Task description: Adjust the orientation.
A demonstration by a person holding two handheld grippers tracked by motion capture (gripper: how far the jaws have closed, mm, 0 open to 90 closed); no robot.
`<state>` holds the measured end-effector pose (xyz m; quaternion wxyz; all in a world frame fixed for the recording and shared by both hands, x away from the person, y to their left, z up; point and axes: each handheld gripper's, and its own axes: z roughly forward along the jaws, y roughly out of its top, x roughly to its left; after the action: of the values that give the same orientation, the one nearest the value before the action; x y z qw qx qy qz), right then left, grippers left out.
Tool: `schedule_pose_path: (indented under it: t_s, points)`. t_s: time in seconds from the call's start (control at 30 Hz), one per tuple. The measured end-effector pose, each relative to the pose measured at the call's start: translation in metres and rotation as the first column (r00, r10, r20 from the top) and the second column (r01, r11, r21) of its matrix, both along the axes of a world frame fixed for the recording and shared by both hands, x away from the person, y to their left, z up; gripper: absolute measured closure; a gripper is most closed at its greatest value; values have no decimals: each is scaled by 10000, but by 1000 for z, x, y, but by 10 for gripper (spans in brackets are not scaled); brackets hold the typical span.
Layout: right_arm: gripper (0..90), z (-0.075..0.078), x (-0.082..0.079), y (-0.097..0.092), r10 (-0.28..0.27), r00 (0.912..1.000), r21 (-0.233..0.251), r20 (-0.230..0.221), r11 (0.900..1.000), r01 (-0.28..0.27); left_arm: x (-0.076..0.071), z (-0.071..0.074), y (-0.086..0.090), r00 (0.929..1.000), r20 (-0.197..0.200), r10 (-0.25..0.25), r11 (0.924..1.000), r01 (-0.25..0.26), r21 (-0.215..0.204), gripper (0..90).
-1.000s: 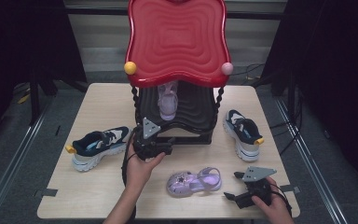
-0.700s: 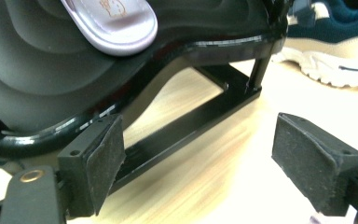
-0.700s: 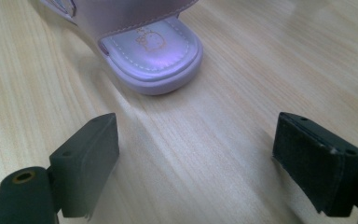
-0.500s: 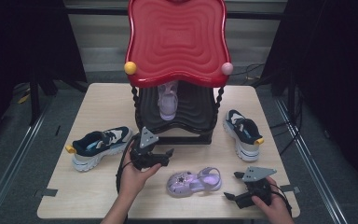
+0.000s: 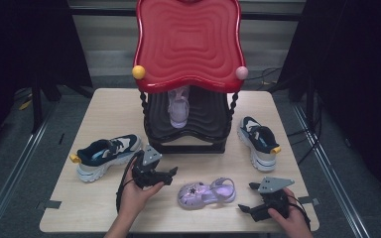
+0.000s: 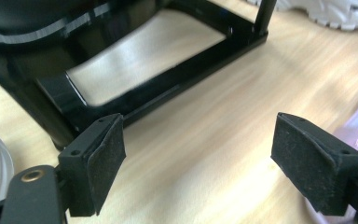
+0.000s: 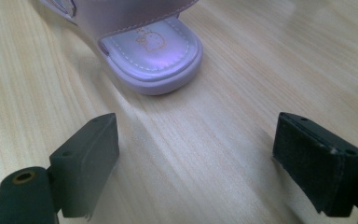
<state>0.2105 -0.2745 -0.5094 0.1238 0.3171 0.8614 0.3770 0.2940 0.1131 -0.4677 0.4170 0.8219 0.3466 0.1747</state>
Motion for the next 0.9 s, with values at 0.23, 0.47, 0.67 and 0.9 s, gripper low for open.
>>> schedule_pose_path:
  t_s: [0.23, 0.47, 0.67, 0.9]
  points:
    - [137, 0, 0, 0, 82, 10000, -3, -18, 10000, -82, -4, -18, 10, 9993, -360, 116, 9995, -106, 286, 176]
    - [138, 0, -1, 0, 214, 9998, 11, -13, 9998, -214, -7, -32, 18, 9995, -290, 106, 9963, -81, 852, 178]
    - [139, 0, 0, 0, 306, 9995, 38, -40, 9995, -306, -6, -38, 25, 9989, -300, 348, 9964, -323, 789, 179]
    - [143, 0, 0, 3, 367, 9993, 81, -63, 9993, -367, -4, -39, 30, 9983, -316, 484, 9949, -453, 903, 179]
